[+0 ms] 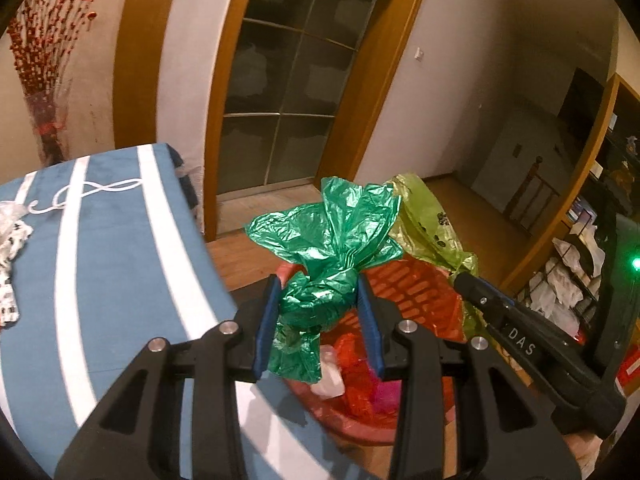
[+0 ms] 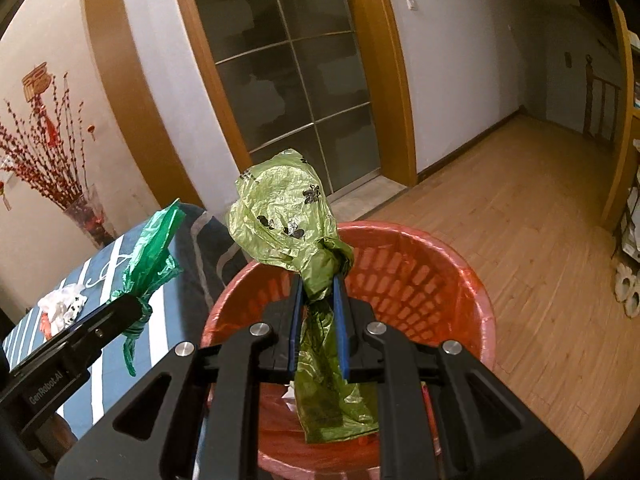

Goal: Collect trash
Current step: 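Carry the green and olive-green bags to the wastebasket and open both tools, then return both tools to the table and grasp the red bag with the left tool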

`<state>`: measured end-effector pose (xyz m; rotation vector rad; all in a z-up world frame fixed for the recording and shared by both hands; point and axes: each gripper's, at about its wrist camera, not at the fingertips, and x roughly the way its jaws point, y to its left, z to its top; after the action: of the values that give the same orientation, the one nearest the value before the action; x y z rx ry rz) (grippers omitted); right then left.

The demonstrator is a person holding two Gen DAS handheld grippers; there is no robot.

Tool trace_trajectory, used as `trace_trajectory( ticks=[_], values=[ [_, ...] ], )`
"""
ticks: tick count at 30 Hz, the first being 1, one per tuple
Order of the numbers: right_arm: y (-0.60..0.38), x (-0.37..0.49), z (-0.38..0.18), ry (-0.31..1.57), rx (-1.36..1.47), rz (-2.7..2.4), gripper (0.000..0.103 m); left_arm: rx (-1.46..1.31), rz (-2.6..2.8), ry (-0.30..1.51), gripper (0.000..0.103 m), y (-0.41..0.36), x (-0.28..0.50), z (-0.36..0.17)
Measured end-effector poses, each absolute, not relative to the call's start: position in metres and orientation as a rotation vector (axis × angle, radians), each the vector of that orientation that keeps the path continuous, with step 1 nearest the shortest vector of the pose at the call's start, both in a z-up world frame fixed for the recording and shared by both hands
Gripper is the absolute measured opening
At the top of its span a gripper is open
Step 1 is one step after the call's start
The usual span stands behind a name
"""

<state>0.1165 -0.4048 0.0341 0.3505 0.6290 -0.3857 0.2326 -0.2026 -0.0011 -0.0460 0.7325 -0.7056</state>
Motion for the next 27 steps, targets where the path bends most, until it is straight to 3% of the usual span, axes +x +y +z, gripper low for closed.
trace_trajectory(
  ticks=[11, 16, 18, 27],
  values=[
    [-0.425, 0.113, 0.029, 0.631, 0.405, -0.408, 0.015, -0.027, -0.752, 0.772, 0.04, -0.237, 0.238, -0.014],
    [-0.431, 0.111, 0.027, 0.634, 0.422, -0.41, 0.017, -0.026, -0.75, 0.795, 0.046, -0.241, 0.243, -0.022],
    [-0.432, 0.11, 0.026, 0.638, 0.428, -0.412, 0.017, -0.024, -0.744, 0.803, 0.053, -0.241, 0.244, -0.026],
    [-0.433, 0.108, 0.026, 0.638, 0.412, -0.429, 0.041, -0.008, -0.679, 0.808, 0.062, -0.222, 0.253, -0.031]
  ],
)
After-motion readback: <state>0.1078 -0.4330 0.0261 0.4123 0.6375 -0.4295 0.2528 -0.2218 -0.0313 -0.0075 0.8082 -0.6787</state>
